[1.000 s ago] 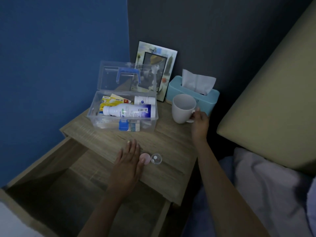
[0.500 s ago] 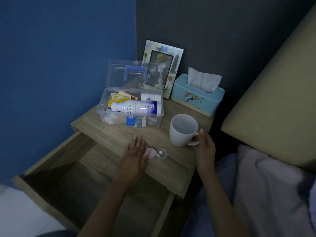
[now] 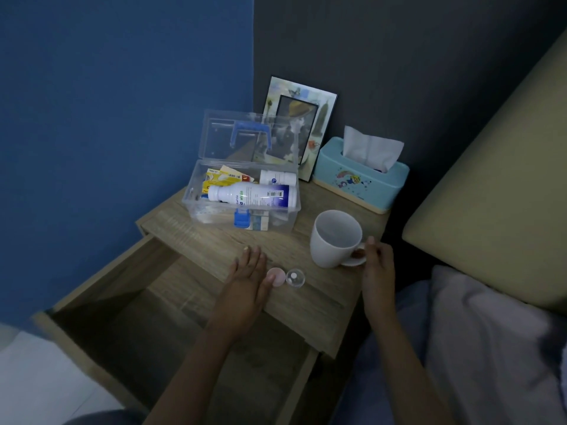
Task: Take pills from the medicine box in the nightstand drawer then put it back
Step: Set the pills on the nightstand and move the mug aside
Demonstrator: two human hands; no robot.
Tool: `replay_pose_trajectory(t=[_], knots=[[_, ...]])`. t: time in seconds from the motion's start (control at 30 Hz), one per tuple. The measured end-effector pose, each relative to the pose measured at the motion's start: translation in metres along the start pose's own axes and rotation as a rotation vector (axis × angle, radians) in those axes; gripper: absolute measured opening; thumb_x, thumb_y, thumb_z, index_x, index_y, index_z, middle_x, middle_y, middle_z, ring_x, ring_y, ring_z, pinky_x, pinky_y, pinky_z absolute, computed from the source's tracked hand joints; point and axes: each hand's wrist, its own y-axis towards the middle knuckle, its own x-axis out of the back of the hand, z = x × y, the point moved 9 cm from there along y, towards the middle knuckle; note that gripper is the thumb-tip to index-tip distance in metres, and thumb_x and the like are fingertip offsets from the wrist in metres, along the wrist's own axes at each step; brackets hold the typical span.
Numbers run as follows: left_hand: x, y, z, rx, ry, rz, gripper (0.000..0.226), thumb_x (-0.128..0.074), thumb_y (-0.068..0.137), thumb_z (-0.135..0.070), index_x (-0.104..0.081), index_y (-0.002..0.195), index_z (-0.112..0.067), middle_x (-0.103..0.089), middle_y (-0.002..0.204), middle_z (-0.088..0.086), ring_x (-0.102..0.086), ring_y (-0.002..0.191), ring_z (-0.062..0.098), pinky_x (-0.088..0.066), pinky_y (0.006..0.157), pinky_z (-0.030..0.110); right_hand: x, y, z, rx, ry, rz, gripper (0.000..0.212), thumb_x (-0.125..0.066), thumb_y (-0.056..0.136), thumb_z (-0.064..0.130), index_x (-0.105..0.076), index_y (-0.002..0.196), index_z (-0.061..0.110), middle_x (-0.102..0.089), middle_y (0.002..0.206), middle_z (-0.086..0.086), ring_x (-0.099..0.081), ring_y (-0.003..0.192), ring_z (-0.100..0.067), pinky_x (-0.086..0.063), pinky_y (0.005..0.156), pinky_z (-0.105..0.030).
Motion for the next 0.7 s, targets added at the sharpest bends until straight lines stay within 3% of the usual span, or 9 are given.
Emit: replay_pose_trajectory(t=[0.1,0.23,0.3,0.37,0.43,0.53,0.63,0.7], knots=[[0.024,-0.003,-0.005,0.026,-0.155,-0.083,0.051,-0.038,0.100,-0.029,-0.033,0.146,-0.008,-0.027,0.157,0.010,-0.019,0.147,0.020,-0.013,0.118,0.028,0.003,-0.003,0.033,0.132,-0.040,-0.072,0.018,-0.046,0.101,0.028,-0.053,0.102,0.012,-0.056,0.083,0.014,-0.055,0.072,0.011,-0.039,0.061,0.003],[0.090,-0.002,-0.012,-0.032,-0.118,-0.399,0.041,-0.043,0.098,-0.029,-0.057,0.130,-0.007,-0.062,0.128,0.015,-0.055,0.121,0.025,-0.042,0.105,0.038,-0.033,0.000,0.097,0.316,0.015,-0.009,0.021,-0.049,0.100,0.025,-0.059,0.108,0.008,-0.061,0.099,0.007,-0.058,0.091,0.002,-0.044,0.085,-0.013],[0.122,0.007,-0.010,-0.062,-0.088,-0.531,0.042,-0.038,0.099,-0.033,-0.062,0.123,-0.008,-0.065,0.121,0.011,-0.057,0.115,0.024,-0.045,0.098,0.041,-0.074,0.017,0.119,0.288,-0.015,0.102,0.019,-0.047,0.100,0.032,-0.058,0.101,0.016,-0.059,0.091,0.016,-0.055,0.083,0.015,-0.042,0.079,-0.003],[0.146,0.021,0.005,-0.008,-0.122,-0.610,0.045,-0.035,0.099,-0.036,-0.060,0.125,-0.009,-0.061,0.126,0.010,-0.053,0.120,0.022,-0.043,0.101,0.040,-0.124,0.047,0.126,0.149,-0.066,0.219,0.025,-0.043,0.100,0.039,-0.058,0.094,0.019,-0.059,0.086,0.015,-0.058,0.084,0.005,-0.043,0.076,-0.013],[0.158,0.038,0.027,0.101,-0.162,-0.618,0.050,-0.033,0.099,-0.040,-0.054,0.133,-0.009,-0.052,0.140,0.011,-0.043,0.133,0.022,-0.035,0.111,0.037,-0.171,0.078,0.124,0.004,-0.164,0.334,0.045,-0.037,0.101,0.045,-0.063,0.111,0.010,-0.067,0.110,-0.007,-0.061,0.106,-0.021,-0.044,0.088,-0.028],[0.157,0.063,0.063,0.272,-0.346,-0.522,0.061,-0.033,0.097,-0.048,-0.040,0.143,-0.010,-0.039,0.151,0.008,-0.033,0.141,0.021,-0.026,0.116,0.034,-0.209,0.111,0.114,-0.150,-0.300,0.380,0.066,-0.028,0.101,0.050,-0.039,0.147,0.005,-0.042,0.151,-0.018,-0.046,0.135,-0.032,-0.038,0.103,-0.034],[0.150,0.076,0.078,0.328,-0.572,-0.431,0.049,-0.033,0.097,-0.049,-0.053,0.130,-0.018,-0.050,0.130,-0.011,-0.045,0.126,0.010,-0.031,0.098,0.023,-0.224,0.122,0.100,-0.270,-0.294,0.390,0.077,-0.024,0.098,0.058,-0.024,0.154,0.005,-0.020,0.162,-0.014,-0.033,0.144,-0.032,-0.030,0.117,-0.040],[0.150,0.079,0.079,0.323,-0.625,-0.419,0.038,-0.033,0.097,-0.050,-0.057,0.118,-0.029,-0.052,0.118,-0.014,-0.046,0.113,0.002,-0.030,0.091,0.020,-0.228,0.122,0.093,-0.330,-0.213,0.382,0.081,-0.025,0.096,0.062,-0.016,0.156,0.008,-0.019,0.163,-0.013,-0.030,0.146,-0.033,-0.027,0.118,-0.042]])
